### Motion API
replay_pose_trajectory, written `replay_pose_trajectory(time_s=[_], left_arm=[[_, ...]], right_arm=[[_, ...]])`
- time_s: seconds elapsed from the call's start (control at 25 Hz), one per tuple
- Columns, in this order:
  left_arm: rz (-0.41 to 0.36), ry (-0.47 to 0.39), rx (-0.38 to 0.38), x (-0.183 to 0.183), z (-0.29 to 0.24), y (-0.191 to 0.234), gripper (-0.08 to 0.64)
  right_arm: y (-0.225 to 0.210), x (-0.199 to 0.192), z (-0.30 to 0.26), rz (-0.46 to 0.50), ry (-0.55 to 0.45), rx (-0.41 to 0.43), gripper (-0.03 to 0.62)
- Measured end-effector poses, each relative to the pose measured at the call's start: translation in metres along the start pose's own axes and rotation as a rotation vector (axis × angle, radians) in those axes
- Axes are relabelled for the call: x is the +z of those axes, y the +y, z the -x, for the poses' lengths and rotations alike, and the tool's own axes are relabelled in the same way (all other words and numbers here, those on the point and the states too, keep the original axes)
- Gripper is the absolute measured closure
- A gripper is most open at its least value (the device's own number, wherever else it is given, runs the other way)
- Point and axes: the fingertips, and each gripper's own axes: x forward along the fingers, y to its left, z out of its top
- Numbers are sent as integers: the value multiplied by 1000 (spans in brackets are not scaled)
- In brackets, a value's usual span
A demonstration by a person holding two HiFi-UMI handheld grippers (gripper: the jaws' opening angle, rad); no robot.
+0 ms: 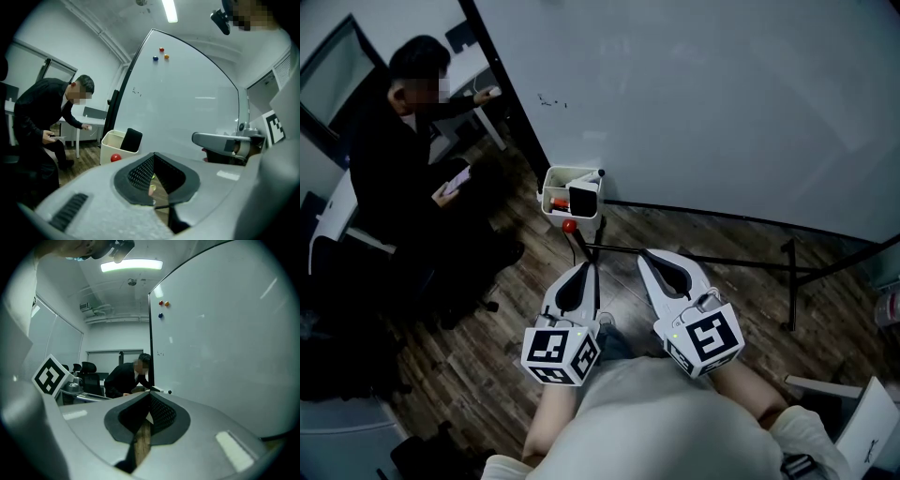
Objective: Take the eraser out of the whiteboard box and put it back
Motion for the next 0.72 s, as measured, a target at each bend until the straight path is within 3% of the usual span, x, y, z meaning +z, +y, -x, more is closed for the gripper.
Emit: replay_pose_trajectory(time_s=[0.72], left_arm=[[2, 3, 41, -25, 43, -30, 558]], right_arm=[[18, -18, 46, -23, 14, 26, 589]])
